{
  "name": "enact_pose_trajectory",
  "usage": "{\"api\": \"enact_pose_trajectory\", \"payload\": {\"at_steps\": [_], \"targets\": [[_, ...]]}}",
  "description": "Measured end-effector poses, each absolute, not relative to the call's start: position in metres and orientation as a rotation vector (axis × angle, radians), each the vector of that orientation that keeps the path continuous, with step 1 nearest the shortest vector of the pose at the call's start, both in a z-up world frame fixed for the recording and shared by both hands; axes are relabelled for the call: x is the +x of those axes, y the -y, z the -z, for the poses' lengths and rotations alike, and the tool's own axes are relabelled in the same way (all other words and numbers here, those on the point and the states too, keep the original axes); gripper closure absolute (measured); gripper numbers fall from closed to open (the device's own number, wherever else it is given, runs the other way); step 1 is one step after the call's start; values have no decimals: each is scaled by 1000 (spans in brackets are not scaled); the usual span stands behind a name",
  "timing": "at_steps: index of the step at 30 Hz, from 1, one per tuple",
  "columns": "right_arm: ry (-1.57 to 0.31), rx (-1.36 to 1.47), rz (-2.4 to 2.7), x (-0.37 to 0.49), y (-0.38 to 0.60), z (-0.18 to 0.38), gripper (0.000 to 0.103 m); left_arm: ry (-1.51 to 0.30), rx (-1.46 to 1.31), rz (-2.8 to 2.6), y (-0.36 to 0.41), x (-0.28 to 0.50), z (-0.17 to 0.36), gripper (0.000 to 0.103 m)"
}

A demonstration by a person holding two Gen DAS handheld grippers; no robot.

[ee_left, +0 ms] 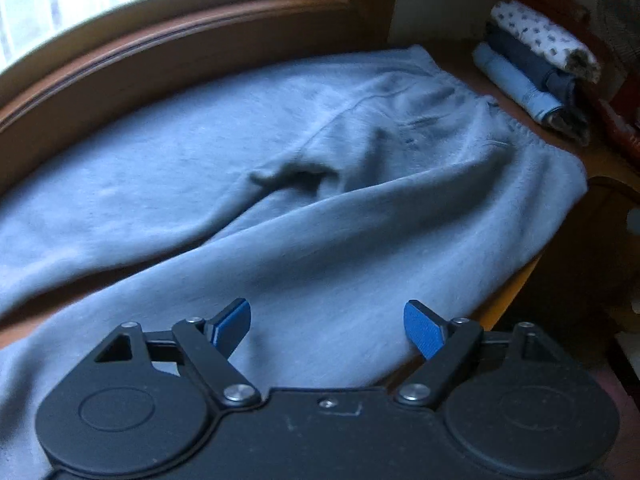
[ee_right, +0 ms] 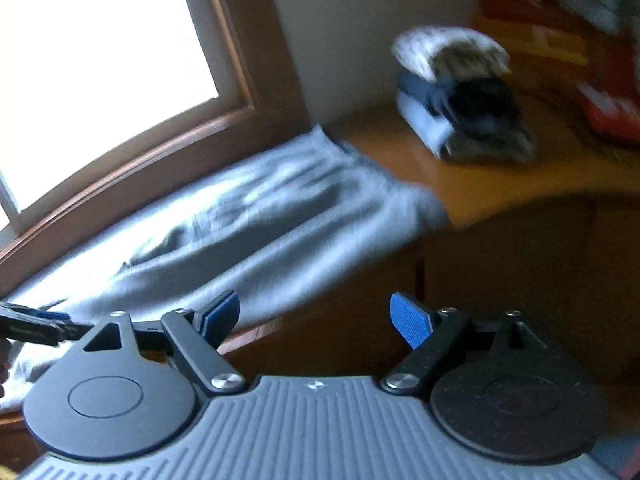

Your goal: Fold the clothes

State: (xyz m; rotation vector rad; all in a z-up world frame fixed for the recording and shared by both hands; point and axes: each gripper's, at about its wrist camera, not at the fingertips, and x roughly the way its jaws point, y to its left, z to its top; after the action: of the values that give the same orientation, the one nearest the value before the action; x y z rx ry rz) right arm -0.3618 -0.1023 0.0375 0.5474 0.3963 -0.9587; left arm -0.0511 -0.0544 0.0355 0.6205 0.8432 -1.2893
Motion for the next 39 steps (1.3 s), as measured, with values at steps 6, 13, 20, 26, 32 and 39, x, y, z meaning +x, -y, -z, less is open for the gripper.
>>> {"api": "enact_pose_trajectory", "payload": {"at_steps": [6, 13, 20, 26, 32, 39], "targets": [[-372, 543, 804, -358, 179, -46, 18, -814, 602, 1185, 71, -65, -41, 20], [-449, 445, 587, -316, 286, -48, 18, -871, 489, 918, 90, -68, -41, 19], [-491, 429, 425, -262, 379, -37, 19, -888, 396, 721, 110, -77, -54, 19], [-558, 361, 427, -218, 423, -20, 24, -892, 407, 658, 120, -73, -57, 18], [-591, 403, 409, -200, 449, -3, 33, -910, 407, 629, 129, -57, -58, 18], [-604, 403, 330, -180, 458, 7, 36, -827, 451, 639, 143, -37, -67, 18]]}}
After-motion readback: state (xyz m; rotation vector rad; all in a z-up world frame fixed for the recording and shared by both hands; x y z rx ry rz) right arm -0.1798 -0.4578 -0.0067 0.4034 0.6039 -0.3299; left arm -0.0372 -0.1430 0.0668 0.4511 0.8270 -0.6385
